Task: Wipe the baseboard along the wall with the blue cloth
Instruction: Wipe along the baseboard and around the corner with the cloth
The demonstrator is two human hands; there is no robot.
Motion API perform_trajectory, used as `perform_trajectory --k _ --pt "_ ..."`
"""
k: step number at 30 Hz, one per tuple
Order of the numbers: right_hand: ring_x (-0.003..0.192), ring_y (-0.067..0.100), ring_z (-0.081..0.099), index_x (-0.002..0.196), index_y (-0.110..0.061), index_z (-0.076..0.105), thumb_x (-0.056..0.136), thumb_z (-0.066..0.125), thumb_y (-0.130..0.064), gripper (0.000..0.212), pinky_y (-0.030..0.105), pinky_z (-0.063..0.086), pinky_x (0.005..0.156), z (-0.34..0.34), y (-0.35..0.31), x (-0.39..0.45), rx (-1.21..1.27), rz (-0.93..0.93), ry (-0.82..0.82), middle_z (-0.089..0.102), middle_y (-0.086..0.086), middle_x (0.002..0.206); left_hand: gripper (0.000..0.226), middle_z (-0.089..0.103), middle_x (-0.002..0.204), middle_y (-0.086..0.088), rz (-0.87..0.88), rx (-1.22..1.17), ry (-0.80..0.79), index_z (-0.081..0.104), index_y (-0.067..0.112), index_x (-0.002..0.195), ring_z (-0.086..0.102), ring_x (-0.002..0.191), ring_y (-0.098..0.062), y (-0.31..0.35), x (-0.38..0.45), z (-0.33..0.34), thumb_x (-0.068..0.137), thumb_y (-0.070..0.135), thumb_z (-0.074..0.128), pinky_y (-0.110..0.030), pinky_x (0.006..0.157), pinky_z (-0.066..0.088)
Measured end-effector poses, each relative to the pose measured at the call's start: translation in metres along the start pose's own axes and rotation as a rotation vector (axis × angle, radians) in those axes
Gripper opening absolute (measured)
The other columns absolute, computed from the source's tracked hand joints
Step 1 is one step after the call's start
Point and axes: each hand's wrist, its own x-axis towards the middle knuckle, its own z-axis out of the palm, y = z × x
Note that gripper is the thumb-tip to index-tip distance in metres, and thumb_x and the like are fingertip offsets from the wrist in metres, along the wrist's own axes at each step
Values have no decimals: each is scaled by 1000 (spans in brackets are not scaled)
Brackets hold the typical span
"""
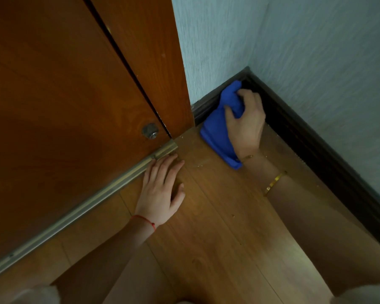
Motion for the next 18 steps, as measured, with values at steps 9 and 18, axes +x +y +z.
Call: perform_trajectory --k 9,18 --pt "100 28 59 115 -4 63 87 63 -7 28 38 49 89 -11 7 -5 -34 -214 -187 61 15 109 54 42 153 -10 5 -12 -1 48 12 145 34 144 -27 0 0 -1 95 32 49 -52 121 23" --pt "103 23 57 114 -4 62 86 66 -6 28 26 45 92 6 -17 -41 -17 -242 -217 62 12 110 55 42 153 -10 2 -8 3 47 12 145 33 144 -26 0 0 0 94 32 49 -52 121 24"
